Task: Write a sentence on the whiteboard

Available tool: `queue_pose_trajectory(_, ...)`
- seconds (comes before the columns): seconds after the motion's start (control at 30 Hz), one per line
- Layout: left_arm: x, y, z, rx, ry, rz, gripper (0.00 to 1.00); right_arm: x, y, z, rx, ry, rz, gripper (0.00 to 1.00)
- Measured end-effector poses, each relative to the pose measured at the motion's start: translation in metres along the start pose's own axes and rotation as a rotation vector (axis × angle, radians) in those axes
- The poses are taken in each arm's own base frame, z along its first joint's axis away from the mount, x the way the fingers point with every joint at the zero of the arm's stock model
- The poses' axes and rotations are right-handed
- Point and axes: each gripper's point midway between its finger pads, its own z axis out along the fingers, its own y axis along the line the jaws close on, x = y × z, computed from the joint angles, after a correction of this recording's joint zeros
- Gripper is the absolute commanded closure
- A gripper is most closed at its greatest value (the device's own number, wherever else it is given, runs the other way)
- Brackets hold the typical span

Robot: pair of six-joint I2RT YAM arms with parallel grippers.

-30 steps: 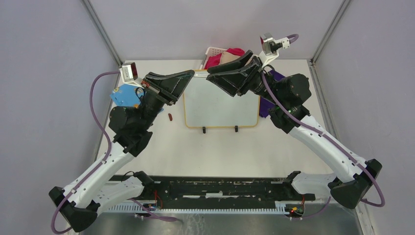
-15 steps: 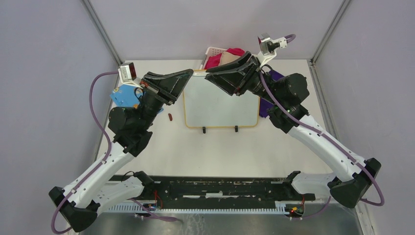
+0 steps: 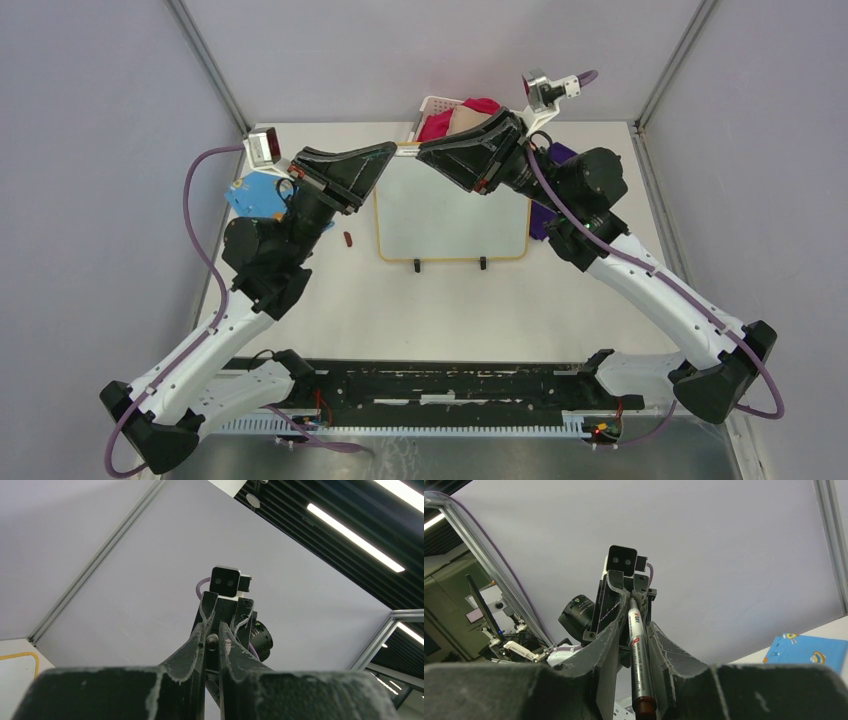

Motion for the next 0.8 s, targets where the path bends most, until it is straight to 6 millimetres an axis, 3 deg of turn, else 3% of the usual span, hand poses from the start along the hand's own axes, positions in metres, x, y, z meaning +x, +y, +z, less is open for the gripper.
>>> queue_pose_trajectory(0.8, 0.0047, 0.0029, 0.0003, -0.046, 0.047, -0.006, 0.98, 0.0038, -0.0017, -0.0053, 0.023, 0.029, -0.034, 0.66)
